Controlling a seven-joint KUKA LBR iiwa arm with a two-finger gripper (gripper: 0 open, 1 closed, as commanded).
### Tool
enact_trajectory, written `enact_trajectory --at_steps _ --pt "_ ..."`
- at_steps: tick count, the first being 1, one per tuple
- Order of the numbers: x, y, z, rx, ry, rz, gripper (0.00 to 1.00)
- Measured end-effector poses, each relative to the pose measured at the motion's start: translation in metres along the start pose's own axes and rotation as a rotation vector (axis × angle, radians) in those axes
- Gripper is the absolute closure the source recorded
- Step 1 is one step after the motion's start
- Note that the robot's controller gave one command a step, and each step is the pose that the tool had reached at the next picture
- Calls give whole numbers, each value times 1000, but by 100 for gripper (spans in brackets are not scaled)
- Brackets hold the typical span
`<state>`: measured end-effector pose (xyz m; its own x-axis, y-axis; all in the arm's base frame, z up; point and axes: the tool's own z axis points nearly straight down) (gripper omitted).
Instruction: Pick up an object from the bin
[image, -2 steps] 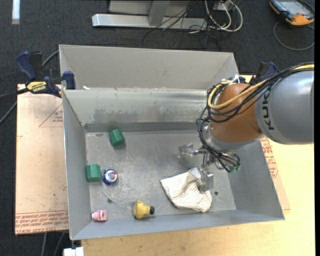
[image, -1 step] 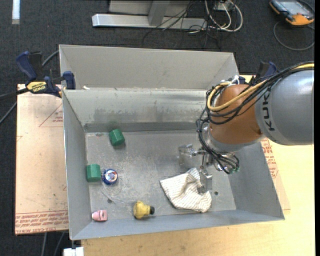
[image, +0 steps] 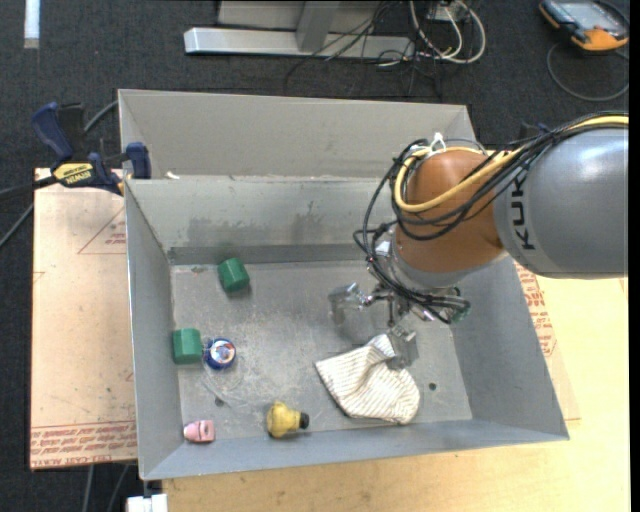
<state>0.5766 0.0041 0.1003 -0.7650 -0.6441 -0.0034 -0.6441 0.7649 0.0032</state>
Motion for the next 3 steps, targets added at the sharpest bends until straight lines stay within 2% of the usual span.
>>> enact_trajectory --at_steps 1,2,3 --pt "27 4 31 1 -1 156 0" --pt "25 9 30 1 -3 -101 100" --pt "25 9 30 1 -3 -101 100"
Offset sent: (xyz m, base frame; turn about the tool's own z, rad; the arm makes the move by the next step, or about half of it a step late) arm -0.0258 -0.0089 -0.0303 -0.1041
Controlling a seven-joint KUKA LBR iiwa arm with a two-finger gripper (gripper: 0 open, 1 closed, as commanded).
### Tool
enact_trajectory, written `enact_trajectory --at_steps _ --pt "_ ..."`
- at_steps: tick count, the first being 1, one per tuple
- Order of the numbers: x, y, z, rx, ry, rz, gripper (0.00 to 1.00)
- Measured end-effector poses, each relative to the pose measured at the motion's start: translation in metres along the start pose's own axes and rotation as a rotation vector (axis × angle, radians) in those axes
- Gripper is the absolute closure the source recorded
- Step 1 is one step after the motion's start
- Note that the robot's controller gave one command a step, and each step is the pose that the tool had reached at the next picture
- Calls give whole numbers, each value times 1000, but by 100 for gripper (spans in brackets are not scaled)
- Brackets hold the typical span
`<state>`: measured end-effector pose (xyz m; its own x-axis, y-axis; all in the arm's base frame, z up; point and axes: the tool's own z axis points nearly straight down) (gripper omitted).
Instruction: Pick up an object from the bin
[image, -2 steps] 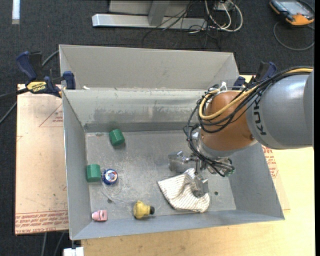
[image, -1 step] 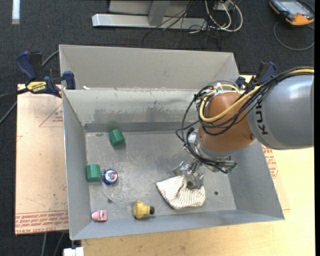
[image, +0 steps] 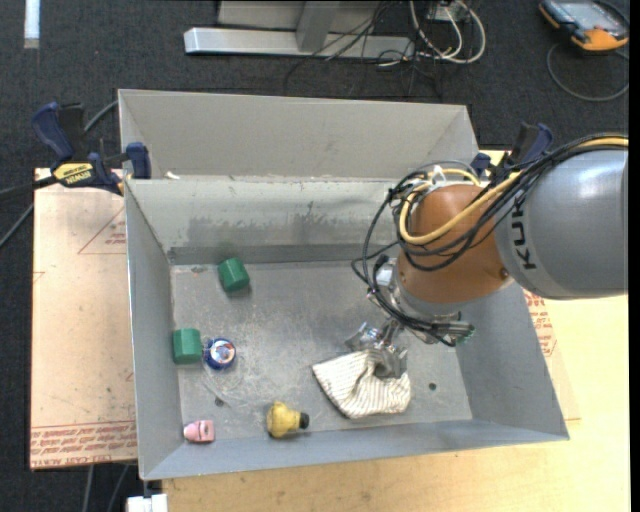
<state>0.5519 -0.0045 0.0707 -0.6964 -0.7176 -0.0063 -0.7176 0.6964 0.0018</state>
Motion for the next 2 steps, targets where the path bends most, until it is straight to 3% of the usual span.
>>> enact_trajectory --at_steps 2 --pt "1 2 -25 -7 4 2 100"
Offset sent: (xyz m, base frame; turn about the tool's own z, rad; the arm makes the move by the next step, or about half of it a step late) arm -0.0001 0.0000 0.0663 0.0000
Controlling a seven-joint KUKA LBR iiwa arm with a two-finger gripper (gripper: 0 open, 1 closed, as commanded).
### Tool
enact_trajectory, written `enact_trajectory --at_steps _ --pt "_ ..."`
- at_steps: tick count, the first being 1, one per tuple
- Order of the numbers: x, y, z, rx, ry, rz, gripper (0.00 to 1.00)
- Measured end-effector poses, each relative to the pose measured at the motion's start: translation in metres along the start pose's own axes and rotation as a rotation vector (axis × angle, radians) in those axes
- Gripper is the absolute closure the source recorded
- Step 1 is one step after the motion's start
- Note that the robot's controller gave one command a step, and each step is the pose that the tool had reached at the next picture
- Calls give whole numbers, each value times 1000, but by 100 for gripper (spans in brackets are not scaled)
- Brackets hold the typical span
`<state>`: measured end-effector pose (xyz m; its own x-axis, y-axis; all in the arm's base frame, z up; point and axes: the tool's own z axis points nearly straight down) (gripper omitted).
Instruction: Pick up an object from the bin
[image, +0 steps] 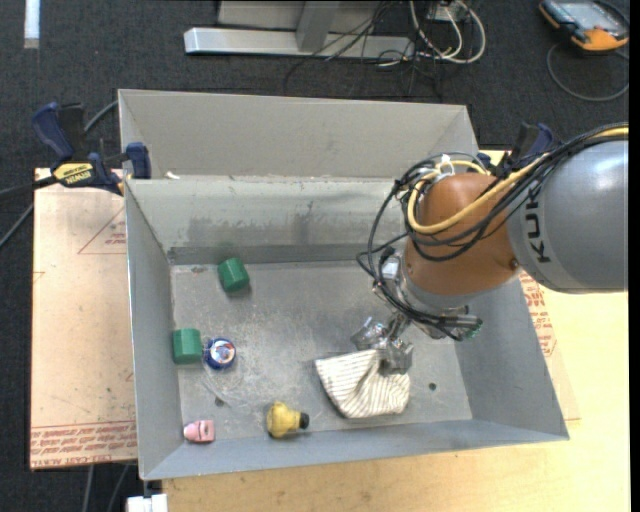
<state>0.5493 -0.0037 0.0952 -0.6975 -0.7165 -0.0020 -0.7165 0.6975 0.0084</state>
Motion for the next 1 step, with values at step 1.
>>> enact_trajectory --at_steps 1 --pt "-2 -1 -16 6 -6 1 100"
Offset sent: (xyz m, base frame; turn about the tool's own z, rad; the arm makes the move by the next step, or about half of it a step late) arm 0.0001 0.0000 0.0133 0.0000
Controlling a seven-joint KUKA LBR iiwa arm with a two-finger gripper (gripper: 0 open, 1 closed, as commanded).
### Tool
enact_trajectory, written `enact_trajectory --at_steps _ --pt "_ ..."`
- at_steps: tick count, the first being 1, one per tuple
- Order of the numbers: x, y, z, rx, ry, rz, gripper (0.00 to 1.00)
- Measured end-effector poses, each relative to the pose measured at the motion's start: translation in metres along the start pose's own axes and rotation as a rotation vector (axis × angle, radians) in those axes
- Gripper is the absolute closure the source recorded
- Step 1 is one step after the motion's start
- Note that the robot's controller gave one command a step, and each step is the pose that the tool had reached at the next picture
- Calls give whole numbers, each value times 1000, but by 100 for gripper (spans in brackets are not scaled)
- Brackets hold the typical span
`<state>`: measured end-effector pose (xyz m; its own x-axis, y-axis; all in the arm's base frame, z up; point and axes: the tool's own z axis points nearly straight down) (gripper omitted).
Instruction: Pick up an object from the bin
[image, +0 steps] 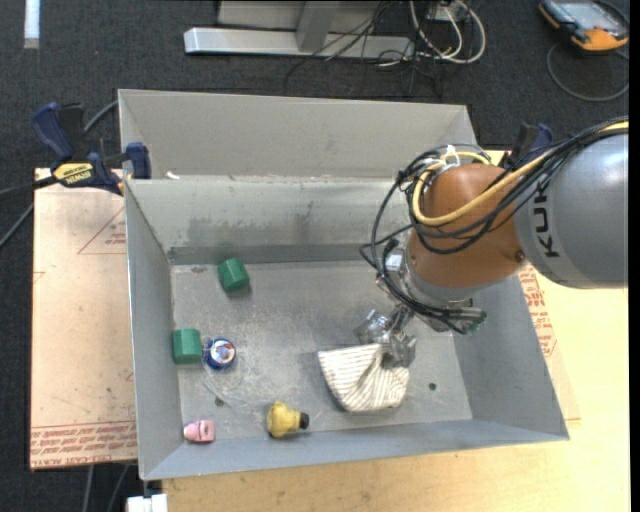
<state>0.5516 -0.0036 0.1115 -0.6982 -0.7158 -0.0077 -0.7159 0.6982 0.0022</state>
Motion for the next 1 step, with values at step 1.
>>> enact_trajectory --at_steps 1 --pt "-1 -1 -7 1 -1 0 100"
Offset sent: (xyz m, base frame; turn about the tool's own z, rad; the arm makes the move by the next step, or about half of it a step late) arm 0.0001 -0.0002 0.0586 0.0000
